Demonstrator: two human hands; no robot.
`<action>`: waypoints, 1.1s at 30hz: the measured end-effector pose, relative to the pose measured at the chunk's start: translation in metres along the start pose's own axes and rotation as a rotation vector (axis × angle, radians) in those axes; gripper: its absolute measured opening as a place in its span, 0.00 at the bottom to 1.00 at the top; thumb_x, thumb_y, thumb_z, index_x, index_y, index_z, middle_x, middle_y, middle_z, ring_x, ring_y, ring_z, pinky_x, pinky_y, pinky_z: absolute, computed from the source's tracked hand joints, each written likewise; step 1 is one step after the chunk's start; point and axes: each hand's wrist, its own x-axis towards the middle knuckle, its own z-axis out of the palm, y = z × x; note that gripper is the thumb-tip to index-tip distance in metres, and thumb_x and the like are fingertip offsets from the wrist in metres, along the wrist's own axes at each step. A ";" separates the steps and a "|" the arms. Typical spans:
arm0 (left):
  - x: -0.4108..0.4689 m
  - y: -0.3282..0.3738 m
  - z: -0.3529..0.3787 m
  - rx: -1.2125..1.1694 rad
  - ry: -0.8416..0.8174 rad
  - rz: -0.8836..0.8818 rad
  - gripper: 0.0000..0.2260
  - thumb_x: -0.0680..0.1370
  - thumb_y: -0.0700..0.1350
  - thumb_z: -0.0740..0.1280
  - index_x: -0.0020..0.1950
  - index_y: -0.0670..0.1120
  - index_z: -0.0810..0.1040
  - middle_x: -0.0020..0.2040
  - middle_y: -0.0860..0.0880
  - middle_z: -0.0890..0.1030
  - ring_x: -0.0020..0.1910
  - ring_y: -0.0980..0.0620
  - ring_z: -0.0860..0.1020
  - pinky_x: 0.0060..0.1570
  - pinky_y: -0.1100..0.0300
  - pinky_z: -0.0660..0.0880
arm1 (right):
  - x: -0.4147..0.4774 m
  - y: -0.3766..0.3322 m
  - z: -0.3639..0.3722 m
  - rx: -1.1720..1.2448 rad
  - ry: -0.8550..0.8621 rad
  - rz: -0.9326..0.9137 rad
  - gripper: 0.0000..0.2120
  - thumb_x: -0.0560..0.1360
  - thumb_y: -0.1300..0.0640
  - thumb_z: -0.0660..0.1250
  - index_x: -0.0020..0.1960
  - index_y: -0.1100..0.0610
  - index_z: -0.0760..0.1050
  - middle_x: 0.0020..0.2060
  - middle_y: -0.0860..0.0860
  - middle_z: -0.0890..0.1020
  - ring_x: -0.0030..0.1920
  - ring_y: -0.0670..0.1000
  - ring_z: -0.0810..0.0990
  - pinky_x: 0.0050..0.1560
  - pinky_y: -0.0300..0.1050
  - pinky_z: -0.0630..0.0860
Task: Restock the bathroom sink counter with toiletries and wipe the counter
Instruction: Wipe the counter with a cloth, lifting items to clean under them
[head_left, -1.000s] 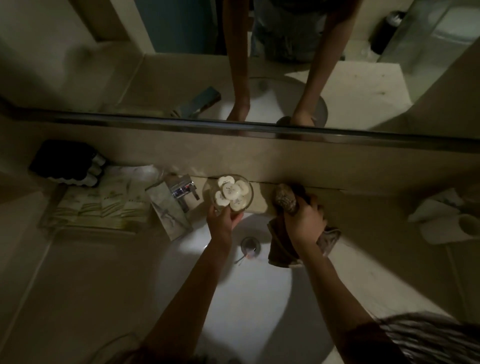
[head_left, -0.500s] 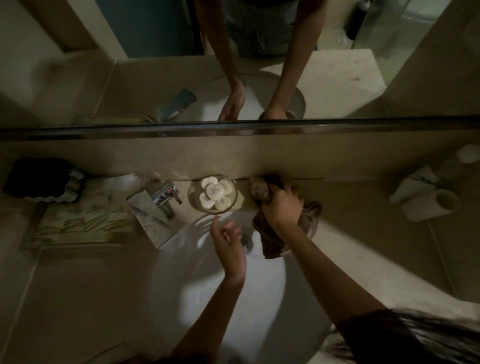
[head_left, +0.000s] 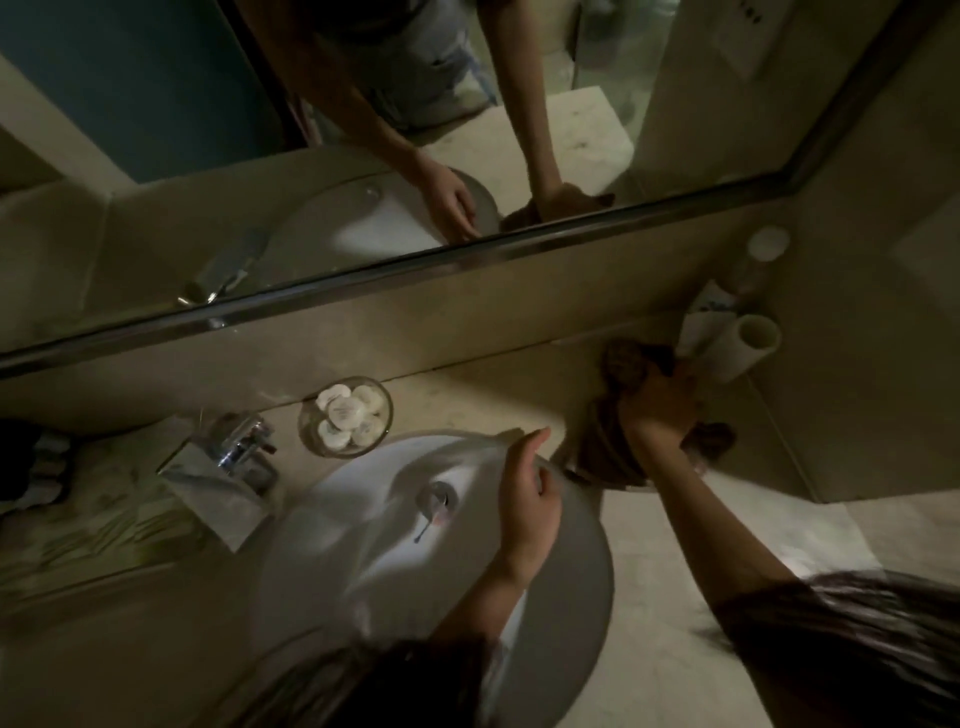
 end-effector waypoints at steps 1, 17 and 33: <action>-0.004 0.001 0.005 0.014 -0.033 -0.011 0.22 0.78 0.33 0.61 0.71 0.47 0.70 0.68 0.50 0.73 0.67 0.56 0.70 0.65 0.67 0.67 | -0.003 -0.011 0.002 -0.037 -0.025 -0.038 0.21 0.78 0.45 0.57 0.68 0.50 0.68 0.68 0.59 0.65 0.66 0.65 0.66 0.62 0.61 0.67; 0.089 0.135 0.099 0.295 -0.168 0.255 0.30 0.74 0.48 0.72 0.72 0.41 0.66 0.71 0.42 0.69 0.70 0.46 0.67 0.67 0.57 0.64 | -0.010 0.095 -0.006 0.082 0.205 -0.026 0.22 0.78 0.43 0.52 0.57 0.52 0.80 0.56 0.57 0.80 0.53 0.62 0.77 0.41 0.49 0.69; 0.145 0.107 0.211 0.166 -0.203 0.072 0.42 0.60 0.57 0.80 0.66 0.38 0.69 0.59 0.39 0.77 0.58 0.41 0.77 0.58 0.52 0.74 | -0.008 0.121 -0.005 0.160 0.480 0.097 0.17 0.77 0.47 0.59 0.56 0.54 0.81 0.56 0.59 0.78 0.52 0.63 0.76 0.50 0.54 0.70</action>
